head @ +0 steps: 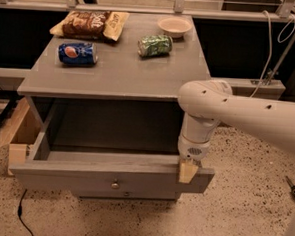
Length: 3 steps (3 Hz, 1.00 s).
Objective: Open top drawer
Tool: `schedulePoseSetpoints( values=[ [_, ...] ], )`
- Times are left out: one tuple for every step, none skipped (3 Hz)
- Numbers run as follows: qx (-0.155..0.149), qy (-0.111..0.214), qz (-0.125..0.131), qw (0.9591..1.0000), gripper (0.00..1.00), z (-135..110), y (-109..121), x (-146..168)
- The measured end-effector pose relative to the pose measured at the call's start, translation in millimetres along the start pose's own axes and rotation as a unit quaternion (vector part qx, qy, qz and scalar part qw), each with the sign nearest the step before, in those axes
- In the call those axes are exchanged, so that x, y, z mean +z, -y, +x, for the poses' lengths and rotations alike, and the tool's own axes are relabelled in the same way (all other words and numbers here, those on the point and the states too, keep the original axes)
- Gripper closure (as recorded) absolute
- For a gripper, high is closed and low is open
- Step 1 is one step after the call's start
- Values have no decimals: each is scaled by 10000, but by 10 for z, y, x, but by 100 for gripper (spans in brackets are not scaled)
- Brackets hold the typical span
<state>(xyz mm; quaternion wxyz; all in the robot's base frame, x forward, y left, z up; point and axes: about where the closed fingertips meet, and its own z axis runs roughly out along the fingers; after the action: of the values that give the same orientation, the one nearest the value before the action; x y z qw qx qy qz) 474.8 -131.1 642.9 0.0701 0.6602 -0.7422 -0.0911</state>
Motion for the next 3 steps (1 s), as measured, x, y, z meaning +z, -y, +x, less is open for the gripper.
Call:
schedulePoseSetpoints(
  values=[
    [0,0,0,10000,11,0,0,0],
    [46,58,79,9999,0,77,7,-84],
    [132,180,274,9994,0,201,-26,-258]
  ],
)
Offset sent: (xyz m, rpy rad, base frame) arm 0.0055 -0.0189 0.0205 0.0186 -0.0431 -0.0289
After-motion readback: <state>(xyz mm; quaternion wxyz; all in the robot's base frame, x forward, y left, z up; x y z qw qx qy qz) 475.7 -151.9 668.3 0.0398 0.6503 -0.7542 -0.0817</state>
